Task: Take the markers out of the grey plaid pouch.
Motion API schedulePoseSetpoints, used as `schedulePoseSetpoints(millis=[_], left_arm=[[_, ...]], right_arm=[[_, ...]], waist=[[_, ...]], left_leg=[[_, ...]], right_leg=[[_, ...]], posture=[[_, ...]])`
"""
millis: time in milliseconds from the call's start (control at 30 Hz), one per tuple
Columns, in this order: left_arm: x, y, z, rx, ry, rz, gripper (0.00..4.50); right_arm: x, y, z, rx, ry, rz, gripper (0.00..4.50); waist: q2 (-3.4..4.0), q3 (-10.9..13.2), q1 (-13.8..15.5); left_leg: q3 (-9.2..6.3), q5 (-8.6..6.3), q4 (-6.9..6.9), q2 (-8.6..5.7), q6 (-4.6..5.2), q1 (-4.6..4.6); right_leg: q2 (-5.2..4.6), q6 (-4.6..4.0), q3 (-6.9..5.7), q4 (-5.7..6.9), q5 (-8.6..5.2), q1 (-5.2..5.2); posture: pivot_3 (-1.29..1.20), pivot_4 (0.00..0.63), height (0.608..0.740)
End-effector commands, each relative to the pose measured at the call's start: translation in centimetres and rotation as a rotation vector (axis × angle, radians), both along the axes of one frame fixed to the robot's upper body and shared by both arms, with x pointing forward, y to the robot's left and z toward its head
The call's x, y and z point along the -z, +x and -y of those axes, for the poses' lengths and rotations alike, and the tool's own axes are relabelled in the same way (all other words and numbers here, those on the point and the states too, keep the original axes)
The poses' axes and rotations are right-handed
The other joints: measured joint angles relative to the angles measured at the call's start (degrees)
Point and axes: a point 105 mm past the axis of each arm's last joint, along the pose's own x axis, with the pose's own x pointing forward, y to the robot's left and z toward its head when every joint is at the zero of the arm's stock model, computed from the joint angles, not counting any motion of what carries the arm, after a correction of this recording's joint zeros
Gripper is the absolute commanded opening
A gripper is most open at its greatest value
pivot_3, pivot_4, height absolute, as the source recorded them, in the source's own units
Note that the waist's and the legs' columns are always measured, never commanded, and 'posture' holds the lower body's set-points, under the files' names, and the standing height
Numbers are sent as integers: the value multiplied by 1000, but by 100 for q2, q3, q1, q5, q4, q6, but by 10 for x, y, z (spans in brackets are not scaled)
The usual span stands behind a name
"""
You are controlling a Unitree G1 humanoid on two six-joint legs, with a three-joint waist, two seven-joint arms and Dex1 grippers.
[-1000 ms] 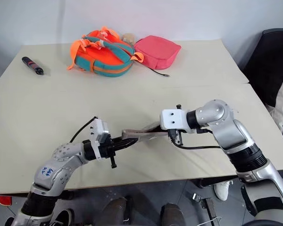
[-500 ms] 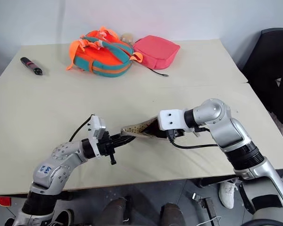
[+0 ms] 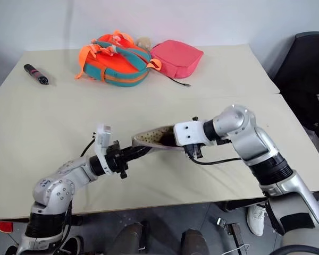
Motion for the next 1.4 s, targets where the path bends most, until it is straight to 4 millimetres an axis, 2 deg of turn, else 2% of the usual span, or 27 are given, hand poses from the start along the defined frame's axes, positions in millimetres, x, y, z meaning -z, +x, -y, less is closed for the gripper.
schedulePoseSetpoints(millis=[33, 100, 200, 300, 433, 600, 700, 833, 1100, 1200, 1267, 1400], left_arm=[[-20, -2, -1, 33, -115, -6, 0], [-6, -4, 1, 26, -2, 27, 0], [9, -10, 2, 34, 43, 7, 0], [21, -13, 2, 35, 36, -42, 0], [24, -15, 6, 33, 36, -39, 0], [19, -10, 2, -3, 16, -29, 0], [20, -8, 0, -10, 4, -42, 0], [20, -10, 2, -3, 4, -45, 0], [20, -10, 3, -12, 13, -25, 0], [18, -8, 3, -22, 11, -16, 0], [15, -6, 2, -34, -7, -15, 0], [15, -6, 2, -35, -2, -15, 0]], right_arm=[[-23, -14, -6, -49, 20, -45, 965], [-17, -18, -7, -55, 9, -76, 965], [9, -17, -7, -35, -40, -109, 965], [25, -12, -7, -11, -91, -92, 965], [30, -6, -13, -2, -107, -60, 965], [32, 0, -15, 0, -113, -14, 965], [30, 9, -14, 16, -120, 37, 1570], [30, 12, -14, 14, -119, 55, 2815], [38, 6, -12, -2, -138, 6, 2815], [39, 3, -13, -5, -129, -26, 2177], [36, 3, -16, -14, -113, -9, 1549], [39, 1, -16, -17, -122, -15, 1549]], waist=[[0, 0, 2], [-1, 0, 2], [-1, 0, 7], [-1, 0, 0], [0, 0, -1], [-1, 0, 1], [-1, 0, -2], [0, 0, -1], [-1, 0, 1], [-1, 0, 1], [-1, 0, 0], [-1, 0, 1]], left_leg=[[-3, 0, 1, 0, -1, 0], [-9, -2, 3, 0, -3, 1], [-8, -3, 4, -3, -3, -1], [-3, -4, 6, -3, -1, -3], [-3, -5, 8, -1, -3, 1], [-4, -6, 8, -1, -6, 0], [-3, -6, 10, -1, -6, 0], [-3, -6, 9, -1, -6, 0], [-3, -6, 8, -1, -6, 0], [-3, -6, 8, -1, -5, 0], [-3, -6, 8, -1, -6, 0], [-3, -6, 8, -1, -6, 0]], right_leg=[[0, 0, -1, 0, 0, 1], [1, 0, -6, -1, 0, 7], [1, 1, -8, -8, 0, 10], [1, 2, -4, -10, 1, 9], [2, 1, -2, -9, 1, 10], [2, 2, -3, -10, 1, 10], [3, 1, -3, -9, 1, 10], [3, 2, -3, -9, 1, 9], [2, 2, -3, -10, 1, 10], [2, 2, -3, -10, 1, 10], [2, 2, -3, -10, 1, 9], [2, 1, -3, -10, 1, 9]], posture=[[0, 150, 740], [0, 150, 740], [0, 150, 740], [0, 150, 740], [0, 150, 740], [0, 150, 740], [0, 150, 740], [0, 150, 740], [0, 150, 740], [0, 150, 740], [0, 150, 740], [0, 150, 740]])
